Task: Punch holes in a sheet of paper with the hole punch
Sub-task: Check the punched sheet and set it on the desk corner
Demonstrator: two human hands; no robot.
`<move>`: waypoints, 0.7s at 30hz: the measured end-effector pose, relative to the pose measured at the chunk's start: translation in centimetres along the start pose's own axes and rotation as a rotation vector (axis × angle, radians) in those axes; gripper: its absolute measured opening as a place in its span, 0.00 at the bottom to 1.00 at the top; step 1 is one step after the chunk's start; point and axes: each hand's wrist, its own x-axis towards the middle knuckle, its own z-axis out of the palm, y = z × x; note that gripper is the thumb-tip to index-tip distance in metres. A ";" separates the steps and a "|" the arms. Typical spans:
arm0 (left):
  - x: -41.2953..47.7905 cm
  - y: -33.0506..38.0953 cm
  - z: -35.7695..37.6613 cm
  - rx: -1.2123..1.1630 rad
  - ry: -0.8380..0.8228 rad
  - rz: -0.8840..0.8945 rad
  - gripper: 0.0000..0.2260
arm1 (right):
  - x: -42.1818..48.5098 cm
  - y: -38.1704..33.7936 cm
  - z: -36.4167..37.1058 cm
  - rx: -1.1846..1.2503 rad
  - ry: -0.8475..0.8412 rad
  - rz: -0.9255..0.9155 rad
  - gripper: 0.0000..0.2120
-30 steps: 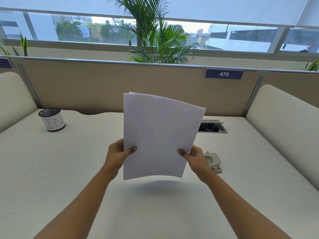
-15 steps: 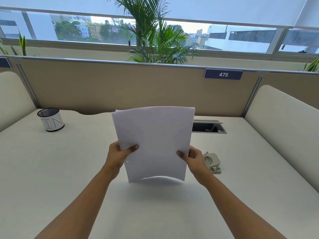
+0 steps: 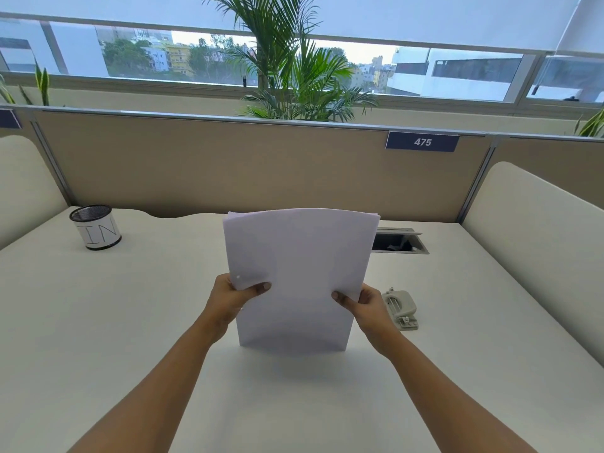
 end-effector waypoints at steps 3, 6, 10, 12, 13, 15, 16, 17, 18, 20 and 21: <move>-0.2 -0.2 0.2 -0.011 0.011 -0.008 0.07 | 0.0 0.2 0.1 -0.006 0.015 0.006 0.04; 0.0 -0.1 0.3 -0.022 0.024 0.003 0.08 | 0.2 0.0 0.1 -0.017 0.035 -0.017 0.04; -0.1 -0.2 0.1 0.001 -0.004 -0.005 0.08 | 0.1 0.3 -0.1 -0.030 0.005 -0.001 0.07; -0.1 -0.5 0.2 -0.013 0.000 -0.017 0.06 | 0.1 0.7 -0.2 -0.046 -0.001 0.019 0.08; -0.1 -0.6 0.3 -0.026 0.010 -0.020 0.05 | 0.0 0.8 -0.3 -0.051 -0.001 0.025 0.07; 0.0 -0.7 0.4 -0.044 0.036 -0.018 0.02 | 0.0 0.9 -0.4 -0.061 -0.002 0.031 0.06; 0.0 -0.7 0.4 -0.055 0.051 -0.014 0.02 | 0.0 0.9 -0.5 -0.070 -0.001 0.033 0.05; 0.1 -0.7 0.4 -0.076 0.066 -0.009 0.02 | 0.0 0.9 -0.7 -0.077 0.001 0.037 0.05; 0.1 -0.6 0.3 -0.107 0.081 -0.001 0.02 | -0.1 0.9 -0.9 -0.079 -0.002 0.040 0.05; 0.2 -0.4 0.1 -0.181 0.135 0.029 0.03 | -0.2 1.1 -1.4 -0.063 -0.023 0.047 0.06; 0.3 -0.3 0.0 -0.218 0.172 0.046 0.04 | -0.3 1.2 -1.6 -0.064 -0.031 0.051 0.07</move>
